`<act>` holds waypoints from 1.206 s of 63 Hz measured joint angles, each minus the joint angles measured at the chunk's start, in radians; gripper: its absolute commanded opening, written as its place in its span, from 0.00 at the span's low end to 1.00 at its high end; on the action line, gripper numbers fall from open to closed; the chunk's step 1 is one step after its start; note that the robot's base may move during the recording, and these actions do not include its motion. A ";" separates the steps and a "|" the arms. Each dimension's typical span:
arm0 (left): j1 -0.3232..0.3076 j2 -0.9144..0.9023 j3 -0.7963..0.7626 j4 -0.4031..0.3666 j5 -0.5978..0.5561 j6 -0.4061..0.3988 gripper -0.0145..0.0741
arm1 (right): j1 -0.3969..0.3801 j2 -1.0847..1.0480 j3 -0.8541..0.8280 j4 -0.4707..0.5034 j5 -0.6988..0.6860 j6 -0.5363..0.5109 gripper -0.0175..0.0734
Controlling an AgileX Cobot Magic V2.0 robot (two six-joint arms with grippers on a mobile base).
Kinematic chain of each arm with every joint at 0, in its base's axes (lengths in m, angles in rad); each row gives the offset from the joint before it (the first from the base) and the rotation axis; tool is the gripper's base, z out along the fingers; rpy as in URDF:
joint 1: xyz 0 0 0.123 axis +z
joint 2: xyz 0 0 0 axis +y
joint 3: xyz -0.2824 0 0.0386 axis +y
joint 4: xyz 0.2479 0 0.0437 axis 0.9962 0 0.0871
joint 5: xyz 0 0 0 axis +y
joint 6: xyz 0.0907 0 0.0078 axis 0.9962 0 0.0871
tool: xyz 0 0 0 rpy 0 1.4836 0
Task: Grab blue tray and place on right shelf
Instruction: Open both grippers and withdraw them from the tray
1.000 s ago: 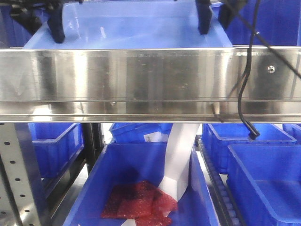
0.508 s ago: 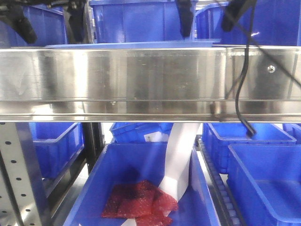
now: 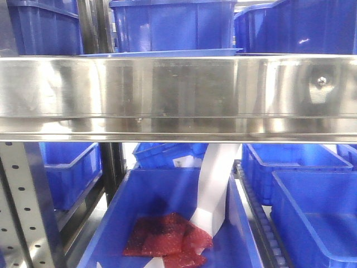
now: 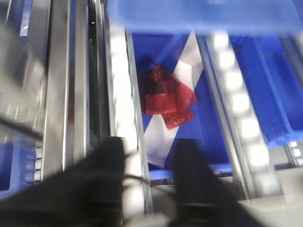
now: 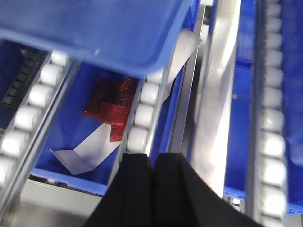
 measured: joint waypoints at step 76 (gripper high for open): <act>0.000 -1.151 1.051 -0.035 -0.632 0.055 0.13 | 0.000 -1.146 1.263 -0.082 -0.913 -0.072 0.25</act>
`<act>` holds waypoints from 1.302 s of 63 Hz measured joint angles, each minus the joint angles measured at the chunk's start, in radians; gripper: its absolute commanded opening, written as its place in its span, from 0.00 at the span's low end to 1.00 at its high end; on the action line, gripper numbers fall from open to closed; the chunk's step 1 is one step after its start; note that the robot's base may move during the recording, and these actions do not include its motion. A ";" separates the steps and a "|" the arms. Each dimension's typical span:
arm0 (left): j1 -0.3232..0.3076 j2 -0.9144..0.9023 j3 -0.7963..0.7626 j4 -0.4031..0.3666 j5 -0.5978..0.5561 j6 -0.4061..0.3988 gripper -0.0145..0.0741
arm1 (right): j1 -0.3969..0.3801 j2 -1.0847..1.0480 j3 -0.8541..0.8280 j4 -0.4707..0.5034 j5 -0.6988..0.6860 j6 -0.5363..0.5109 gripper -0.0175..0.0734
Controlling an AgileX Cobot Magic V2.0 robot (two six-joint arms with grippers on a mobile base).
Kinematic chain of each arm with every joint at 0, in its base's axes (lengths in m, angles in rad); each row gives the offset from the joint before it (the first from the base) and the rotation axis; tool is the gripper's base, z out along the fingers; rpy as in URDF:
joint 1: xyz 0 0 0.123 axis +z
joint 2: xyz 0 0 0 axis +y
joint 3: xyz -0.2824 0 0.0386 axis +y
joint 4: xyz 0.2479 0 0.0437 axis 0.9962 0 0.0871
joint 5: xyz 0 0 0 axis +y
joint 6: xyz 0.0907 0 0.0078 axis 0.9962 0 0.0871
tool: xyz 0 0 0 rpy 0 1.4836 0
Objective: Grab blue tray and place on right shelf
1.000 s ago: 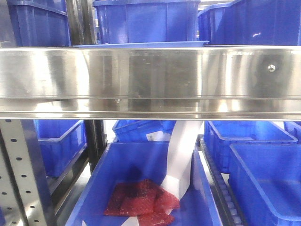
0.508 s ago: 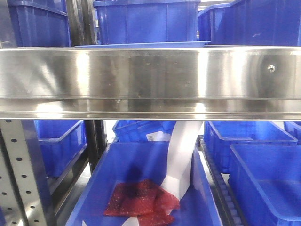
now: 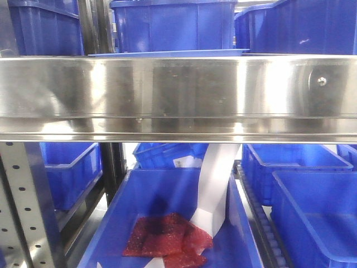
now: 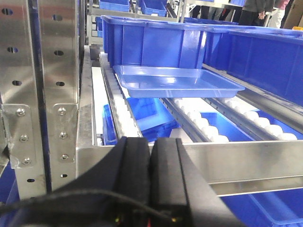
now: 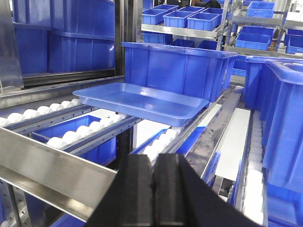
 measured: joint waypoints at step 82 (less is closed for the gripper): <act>0.326 -0.255 0.500 -0.036 -0.283 0.000 0.13 | 0.000 0.000 0.004 -0.002 -0.010 0.000 0.25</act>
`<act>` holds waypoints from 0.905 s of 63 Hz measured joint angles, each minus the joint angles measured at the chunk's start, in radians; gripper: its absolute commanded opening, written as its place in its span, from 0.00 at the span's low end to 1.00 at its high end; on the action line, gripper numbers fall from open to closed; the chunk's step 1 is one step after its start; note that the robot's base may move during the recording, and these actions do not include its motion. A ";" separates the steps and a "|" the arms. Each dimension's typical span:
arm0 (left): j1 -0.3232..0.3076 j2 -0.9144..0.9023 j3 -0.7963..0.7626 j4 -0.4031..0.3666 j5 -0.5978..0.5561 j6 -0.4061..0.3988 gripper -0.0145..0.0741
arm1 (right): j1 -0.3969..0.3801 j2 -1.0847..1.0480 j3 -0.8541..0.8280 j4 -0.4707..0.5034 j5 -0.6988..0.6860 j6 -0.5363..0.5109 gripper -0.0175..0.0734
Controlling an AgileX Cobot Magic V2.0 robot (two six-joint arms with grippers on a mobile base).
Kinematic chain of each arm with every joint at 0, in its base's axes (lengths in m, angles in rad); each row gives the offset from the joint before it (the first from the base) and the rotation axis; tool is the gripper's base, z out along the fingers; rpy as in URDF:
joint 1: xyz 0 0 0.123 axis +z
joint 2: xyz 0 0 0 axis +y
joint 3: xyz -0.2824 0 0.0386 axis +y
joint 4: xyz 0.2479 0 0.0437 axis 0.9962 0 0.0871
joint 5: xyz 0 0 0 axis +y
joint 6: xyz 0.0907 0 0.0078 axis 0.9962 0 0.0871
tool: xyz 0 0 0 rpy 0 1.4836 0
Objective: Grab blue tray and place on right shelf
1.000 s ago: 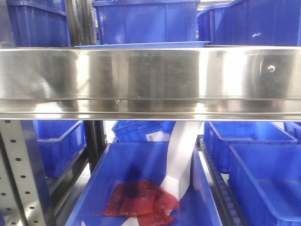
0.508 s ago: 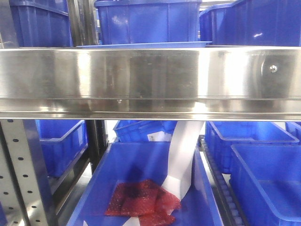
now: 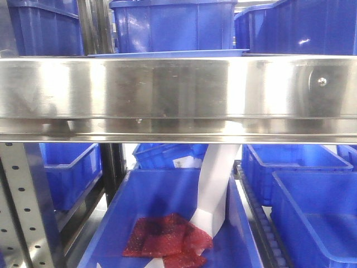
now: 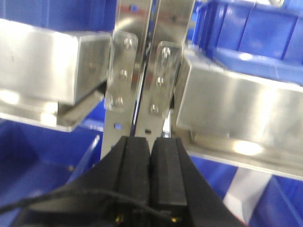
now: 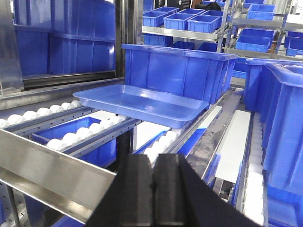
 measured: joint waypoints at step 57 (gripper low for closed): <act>-0.071 0.000 0.000 0.017 -0.076 0.000 0.13 | 0.000 0.000 0.000 0.000 0.000 0.000 0.25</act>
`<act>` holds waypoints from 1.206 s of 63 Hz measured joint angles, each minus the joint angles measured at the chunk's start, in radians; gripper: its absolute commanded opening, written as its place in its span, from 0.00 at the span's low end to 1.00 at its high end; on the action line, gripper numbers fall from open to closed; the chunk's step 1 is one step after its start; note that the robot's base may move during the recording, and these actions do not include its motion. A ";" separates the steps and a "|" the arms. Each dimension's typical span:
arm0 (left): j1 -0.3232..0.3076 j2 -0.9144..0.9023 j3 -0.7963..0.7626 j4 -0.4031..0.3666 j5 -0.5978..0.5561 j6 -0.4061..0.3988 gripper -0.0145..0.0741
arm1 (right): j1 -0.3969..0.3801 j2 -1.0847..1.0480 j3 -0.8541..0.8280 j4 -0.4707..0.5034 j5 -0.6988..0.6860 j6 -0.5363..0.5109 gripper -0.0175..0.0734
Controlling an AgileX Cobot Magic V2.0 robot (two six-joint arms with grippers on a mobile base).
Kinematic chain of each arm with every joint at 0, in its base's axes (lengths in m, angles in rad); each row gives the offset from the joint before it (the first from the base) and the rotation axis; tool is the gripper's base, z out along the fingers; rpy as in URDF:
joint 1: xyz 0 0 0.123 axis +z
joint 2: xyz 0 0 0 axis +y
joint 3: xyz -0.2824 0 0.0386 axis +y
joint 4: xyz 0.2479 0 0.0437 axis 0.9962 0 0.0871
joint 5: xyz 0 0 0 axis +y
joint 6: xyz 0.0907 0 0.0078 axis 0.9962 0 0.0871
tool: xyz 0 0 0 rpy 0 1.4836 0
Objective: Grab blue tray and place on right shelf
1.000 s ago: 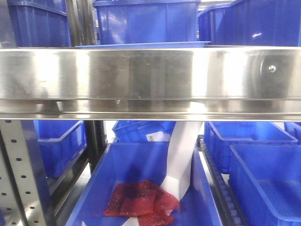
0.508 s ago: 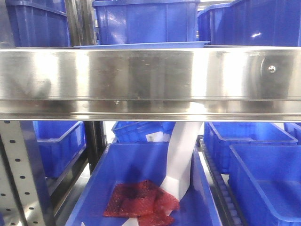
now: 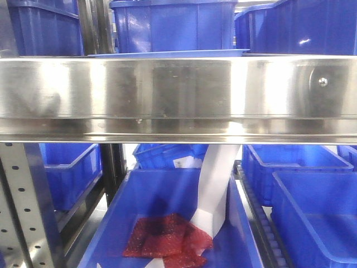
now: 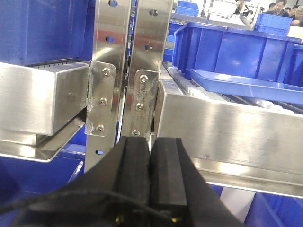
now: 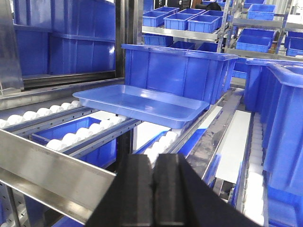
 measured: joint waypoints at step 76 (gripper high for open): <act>0.000 0.000 0.000 0.000 0.000 0.000 0.13 | -0.460 -0.347 0.443 0.320 -0.016 -0.276 0.25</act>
